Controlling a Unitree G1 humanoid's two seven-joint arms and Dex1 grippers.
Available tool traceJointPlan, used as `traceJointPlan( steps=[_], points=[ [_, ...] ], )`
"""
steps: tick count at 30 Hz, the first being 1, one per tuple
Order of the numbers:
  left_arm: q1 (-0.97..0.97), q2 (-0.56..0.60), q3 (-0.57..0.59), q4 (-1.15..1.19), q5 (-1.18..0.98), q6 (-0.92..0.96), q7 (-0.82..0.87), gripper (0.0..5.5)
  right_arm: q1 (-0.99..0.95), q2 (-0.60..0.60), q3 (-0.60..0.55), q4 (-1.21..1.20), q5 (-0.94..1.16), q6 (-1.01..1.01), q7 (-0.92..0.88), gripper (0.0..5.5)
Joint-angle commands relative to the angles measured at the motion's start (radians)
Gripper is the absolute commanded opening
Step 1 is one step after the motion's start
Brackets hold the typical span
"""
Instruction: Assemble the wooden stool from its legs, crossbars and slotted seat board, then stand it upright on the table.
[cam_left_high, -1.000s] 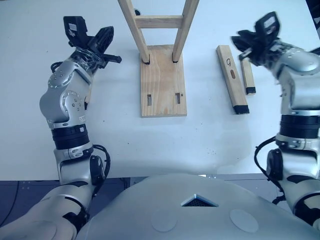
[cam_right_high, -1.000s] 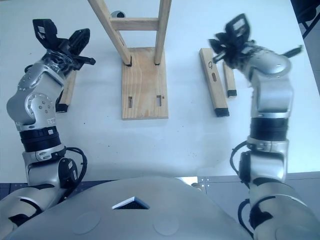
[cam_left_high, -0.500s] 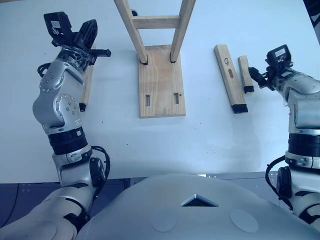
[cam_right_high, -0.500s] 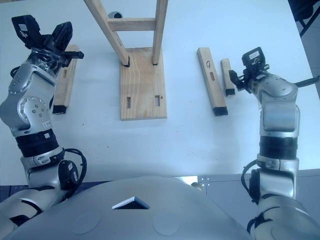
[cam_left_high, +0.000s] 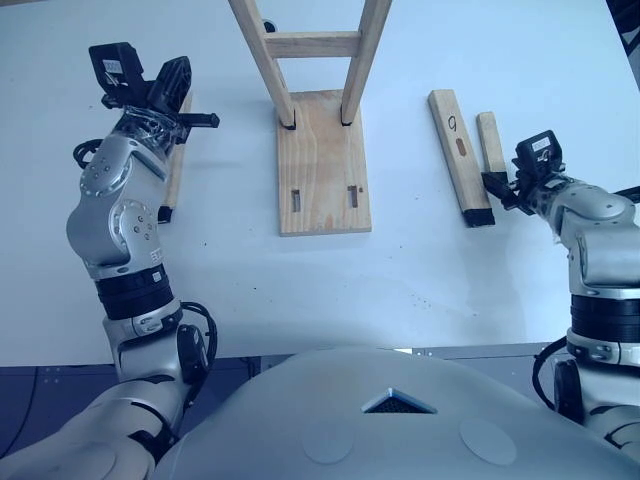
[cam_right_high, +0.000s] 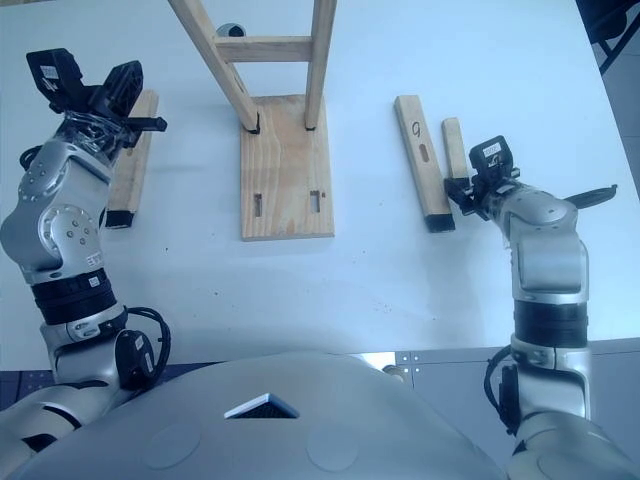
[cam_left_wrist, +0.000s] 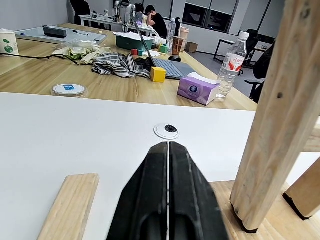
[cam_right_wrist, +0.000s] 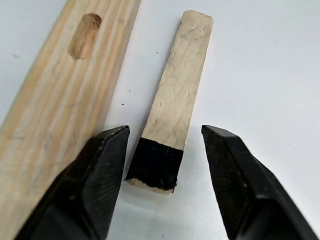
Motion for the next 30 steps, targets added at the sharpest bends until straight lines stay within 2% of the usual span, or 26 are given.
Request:
traceJointPlan(
  steps=[1, 6, 11, 15, 19, 23, 27, 30],
  points=[
    [-0.028, 0.008, 0.032, -0.039, -0.008, -0.036, 0.015, 0.0, 0.07, 0.024, -0.002, 0.054, 0.024, 0.067, -0.016, 2.05],
    [-0.103, -0.027, 0.13, -0.115, -0.145, -0.065, 0.038, 0.0, 0.057, 0.057, -0.072, 0.186, 0.025, -0.062, -0.118, 1.33],
    [-0.227, -0.028, 0.199, -0.193, -0.345, -0.019, 0.096, 0.0, -0.037, 0.092, -0.144, 0.173, 0.049, -0.311, -0.195, 1.31],
    [-0.321, -0.035, 0.172, -0.251, -0.54, 0.06, 0.149, 0.0, -0.247, 0.138, -0.102, 0.019, 0.084, -0.569, -0.179, 1.31],
    [-0.38, -0.02, 0.09, -0.276, -0.622, 0.121, 0.164, 0.56, -0.409, 0.178, 0.019, -0.112, 0.066, -0.683, -0.156, 1.31],
    [-0.381, -0.034, 0.021, -0.294, -0.717, 0.143, 0.114, 1.08, -0.499, 0.198, 0.135, -0.12, 0.061, -0.765, -0.082, 1.31],
    [-0.374, -0.032, 0.003, -0.3, -0.816, 0.142, 0.078, 1.81, -0.516, 0.196, 0.164, -0.097, 0.084, -0.825, -0.011, 1.31],
    [-0.362, -0.012, 0.001, -0.297, -0.849, 0.138, 0.078, 2.13, -0.519, 0.194, 0.167, -0.082, 0.101, -0.847, 0.028, 1.31]
  ],
)
